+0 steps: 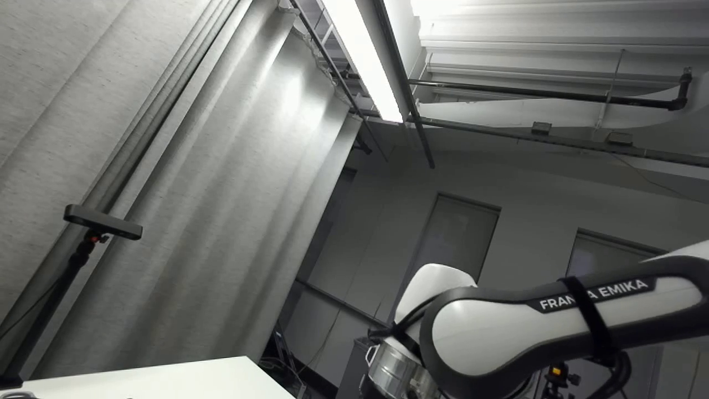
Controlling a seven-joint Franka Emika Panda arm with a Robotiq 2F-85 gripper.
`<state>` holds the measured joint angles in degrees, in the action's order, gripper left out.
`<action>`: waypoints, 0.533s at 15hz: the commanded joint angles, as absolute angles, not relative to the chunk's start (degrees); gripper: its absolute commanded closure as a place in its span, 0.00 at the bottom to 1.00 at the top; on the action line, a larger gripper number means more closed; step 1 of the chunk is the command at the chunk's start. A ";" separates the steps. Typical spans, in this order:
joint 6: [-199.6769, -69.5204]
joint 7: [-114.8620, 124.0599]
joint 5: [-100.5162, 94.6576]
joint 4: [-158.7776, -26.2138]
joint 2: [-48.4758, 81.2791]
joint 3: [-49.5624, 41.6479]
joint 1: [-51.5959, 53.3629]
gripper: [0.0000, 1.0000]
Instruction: Place the banana toy and orange toy on the black tray
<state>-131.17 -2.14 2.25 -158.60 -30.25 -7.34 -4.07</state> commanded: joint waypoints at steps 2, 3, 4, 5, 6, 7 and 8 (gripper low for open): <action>-143.19 -2.50 4.21 -157.14 -22.34 -5.81 -1.88 0.00; -145.68 -2.58 4.20 -156.78 -20.62 -5.56 -1.48 0.00; -147.67 -2.57 4.28 -156.10 -18.50 -5.26 -0.96 0.00; -149.39 -2.74 4.42 -155.62 -16.88 -5.04 -0.44 0.00; -151.12 -2.85 4.33 -155.02 -15.02 -4.66 0.05 0.00; -152.32 -3.00 4.53 -154.55 -13.66 -4.41 0.53 0.00; -151.88 -4.09 5.34 -154.25 -13.36 -4.40 1.55 0.00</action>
